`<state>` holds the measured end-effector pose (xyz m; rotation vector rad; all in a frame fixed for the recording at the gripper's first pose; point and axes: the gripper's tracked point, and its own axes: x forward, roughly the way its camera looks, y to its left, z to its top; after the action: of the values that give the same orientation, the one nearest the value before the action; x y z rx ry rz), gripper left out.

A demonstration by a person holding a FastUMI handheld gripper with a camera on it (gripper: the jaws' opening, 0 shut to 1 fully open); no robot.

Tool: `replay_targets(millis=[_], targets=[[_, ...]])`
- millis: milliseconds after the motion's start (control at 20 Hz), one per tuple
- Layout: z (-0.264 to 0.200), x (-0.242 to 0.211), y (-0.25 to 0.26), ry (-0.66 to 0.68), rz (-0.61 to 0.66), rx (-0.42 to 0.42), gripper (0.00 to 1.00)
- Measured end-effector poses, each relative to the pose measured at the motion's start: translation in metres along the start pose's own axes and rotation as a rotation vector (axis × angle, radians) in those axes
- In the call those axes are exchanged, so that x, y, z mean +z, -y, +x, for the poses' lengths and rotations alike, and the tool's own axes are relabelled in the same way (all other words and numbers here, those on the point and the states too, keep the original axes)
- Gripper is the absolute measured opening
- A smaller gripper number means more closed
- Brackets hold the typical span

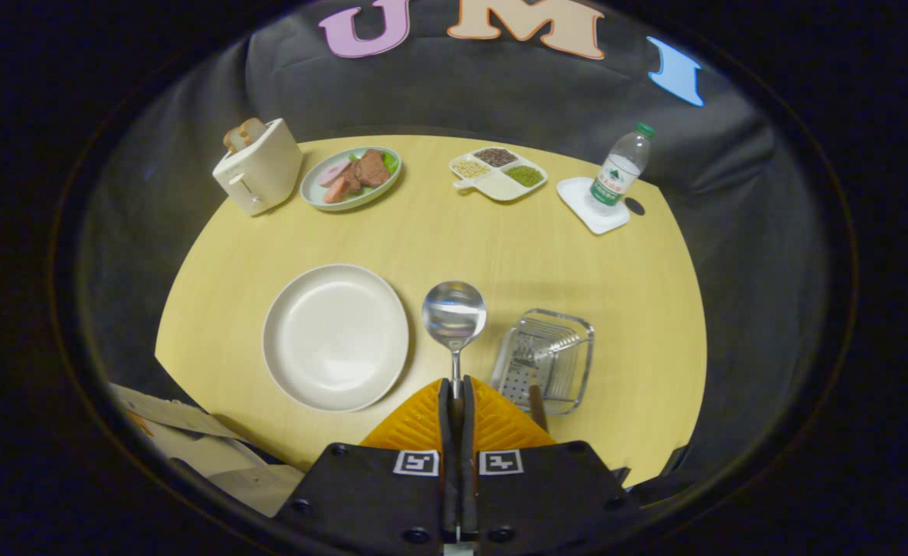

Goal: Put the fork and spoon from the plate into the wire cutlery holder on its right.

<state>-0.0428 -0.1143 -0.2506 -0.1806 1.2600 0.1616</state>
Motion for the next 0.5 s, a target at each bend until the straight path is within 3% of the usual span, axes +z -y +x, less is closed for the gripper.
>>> replay_targets(millis=[500], targets=[[-0.001, -0.020, 0.048, -0.092, 0.054, -0.049, 0.05]])
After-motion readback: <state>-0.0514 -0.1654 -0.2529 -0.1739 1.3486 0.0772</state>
